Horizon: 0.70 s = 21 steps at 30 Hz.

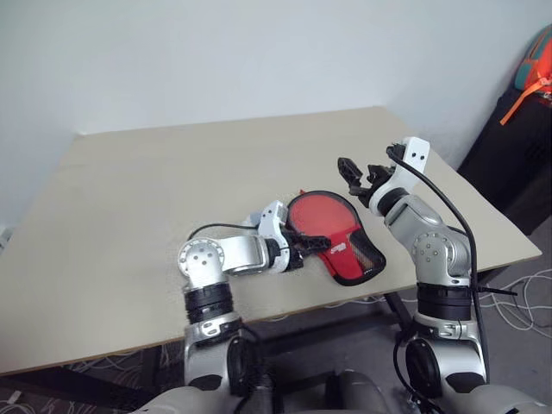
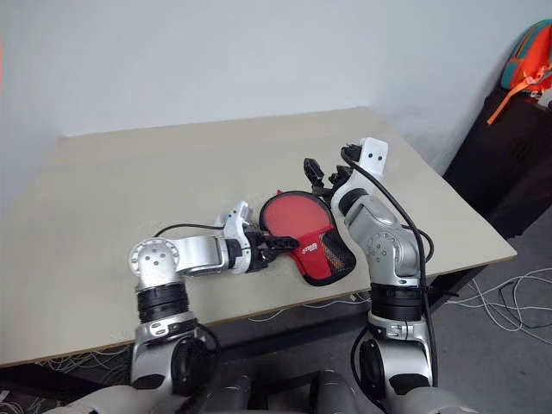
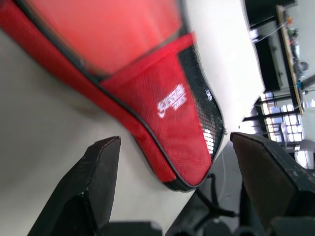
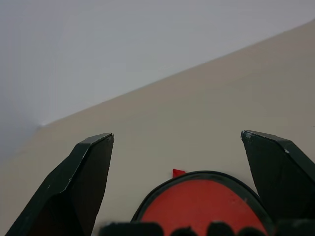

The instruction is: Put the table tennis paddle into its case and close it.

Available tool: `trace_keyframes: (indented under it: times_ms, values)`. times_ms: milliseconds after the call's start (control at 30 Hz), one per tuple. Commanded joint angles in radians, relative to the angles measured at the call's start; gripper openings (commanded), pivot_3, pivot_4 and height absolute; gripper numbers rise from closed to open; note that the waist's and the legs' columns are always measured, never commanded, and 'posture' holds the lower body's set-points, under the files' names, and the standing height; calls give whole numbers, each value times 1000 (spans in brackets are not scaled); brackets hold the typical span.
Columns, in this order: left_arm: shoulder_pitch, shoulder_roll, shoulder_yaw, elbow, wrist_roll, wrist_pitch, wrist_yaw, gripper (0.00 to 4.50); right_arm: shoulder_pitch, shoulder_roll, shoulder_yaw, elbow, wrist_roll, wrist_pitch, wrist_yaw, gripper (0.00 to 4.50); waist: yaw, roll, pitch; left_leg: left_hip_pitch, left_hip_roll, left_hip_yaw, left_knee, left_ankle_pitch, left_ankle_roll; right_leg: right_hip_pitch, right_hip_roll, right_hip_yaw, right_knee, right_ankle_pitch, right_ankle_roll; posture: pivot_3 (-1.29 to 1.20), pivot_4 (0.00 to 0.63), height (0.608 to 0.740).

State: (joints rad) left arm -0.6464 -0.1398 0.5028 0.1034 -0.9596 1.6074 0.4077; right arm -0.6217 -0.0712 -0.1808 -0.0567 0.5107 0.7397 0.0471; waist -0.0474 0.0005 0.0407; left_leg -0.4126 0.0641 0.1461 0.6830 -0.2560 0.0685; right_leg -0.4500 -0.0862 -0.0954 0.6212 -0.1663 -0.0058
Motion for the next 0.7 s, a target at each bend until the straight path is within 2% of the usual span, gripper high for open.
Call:
trace_keyframes:
  times_ms: [33, 200, 700]
  values:
    - [-66, -67, 67, 21, -33, 7, 90, 3767, -11, -9, -16, -45, 3, -16, -3, 4500, 1, 0, 0, 0, 0, 0, 0, 0, -1, 0, 0, 0, 0, 0, 0, 0, 0, 724]
    - [-99, -91, 94, 67, -47, 7, 149, 3767, 0, -7, -23, -54, 1, -15, -8, 4500, 1, 0, 0, 0, 0, 0, 0, 0, 0, 0, 0, -1, 0, 0, 0, 0, 0, 724]
    - [-184, -167, 86, 183, -32, -6, 143, 3767, -6, -38, -10, -42, -6, -4, 23, 4500, 3, 0, 0, 0, -1, -1, 0, 1, -1, 1, -1, -1, 0, 0, 0, 0, 0, 724]
